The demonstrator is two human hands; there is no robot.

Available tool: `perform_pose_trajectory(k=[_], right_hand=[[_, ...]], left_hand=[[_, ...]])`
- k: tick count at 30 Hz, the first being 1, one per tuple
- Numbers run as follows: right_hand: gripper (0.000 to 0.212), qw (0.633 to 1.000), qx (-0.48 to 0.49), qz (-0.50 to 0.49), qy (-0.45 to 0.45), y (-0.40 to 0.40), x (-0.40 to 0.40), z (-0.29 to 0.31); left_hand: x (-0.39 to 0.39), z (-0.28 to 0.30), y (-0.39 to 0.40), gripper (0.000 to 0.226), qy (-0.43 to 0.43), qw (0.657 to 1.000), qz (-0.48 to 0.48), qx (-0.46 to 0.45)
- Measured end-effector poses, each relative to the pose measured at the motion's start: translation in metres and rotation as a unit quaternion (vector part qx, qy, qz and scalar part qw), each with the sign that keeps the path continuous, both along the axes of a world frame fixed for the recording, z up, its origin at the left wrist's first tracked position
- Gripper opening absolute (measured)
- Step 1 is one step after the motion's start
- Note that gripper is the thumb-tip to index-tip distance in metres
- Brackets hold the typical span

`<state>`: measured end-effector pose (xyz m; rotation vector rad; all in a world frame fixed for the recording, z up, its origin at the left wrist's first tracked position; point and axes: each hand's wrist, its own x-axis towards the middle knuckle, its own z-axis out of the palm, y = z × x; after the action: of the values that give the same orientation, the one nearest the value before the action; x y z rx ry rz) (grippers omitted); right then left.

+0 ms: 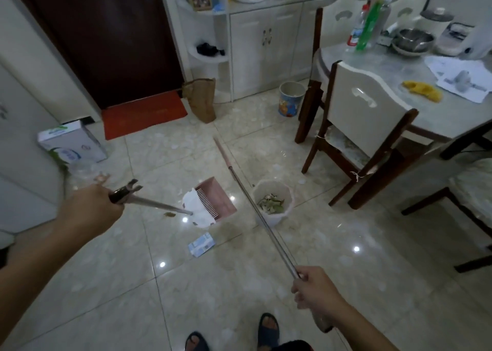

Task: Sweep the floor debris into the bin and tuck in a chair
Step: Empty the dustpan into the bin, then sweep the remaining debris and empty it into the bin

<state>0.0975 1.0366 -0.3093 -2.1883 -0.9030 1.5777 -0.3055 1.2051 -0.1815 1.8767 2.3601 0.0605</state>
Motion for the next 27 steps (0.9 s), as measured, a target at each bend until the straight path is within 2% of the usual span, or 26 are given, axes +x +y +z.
perform_pose_trajectory(k=[2,5,14,20,24,27], right_hand=[[0.022,0.997,-0.068,0.031,0.029,0.013,-0.013,-0.007],[0.016,0.995,-0.057,0.079,-0.029,0.029,-0.042,-0.022],[0.026,0.985,-0.129,0.086,-0.073,0.054,-0.136,-0.077],[0.031,0.969,-0.149,0.153,-0.123,0.071,-0.190,-0.102],[0.034,0.955,-0.169,0.215,-0.116,0.077,-0.224,-0.112],[0.018,0.946,-0.177,0.255,-0.091,0.075,-0.242,-0.118]], left_hand=[[-0.027,-0.012,-0.011,0.031,-0.012,1.000,0.026,-0.009],[-0.064,-0.031,-0.028,0.035,0.001,0.998,0.049,-0.029],[-0.151,-0.078,-0.060,0.019,-0.032,0.987,0.097,-0.128],[-0.189,-0.118,-0.050,0.010,-0.025,0.981,0.092,-0.168],[-0.207,-0.144,-0.046,0.010,-0.036,0.977,0.096,-0.185],[-0.211,-0.161,-0.046,0.016,-0.041,0.975,0.105,-0.192]])
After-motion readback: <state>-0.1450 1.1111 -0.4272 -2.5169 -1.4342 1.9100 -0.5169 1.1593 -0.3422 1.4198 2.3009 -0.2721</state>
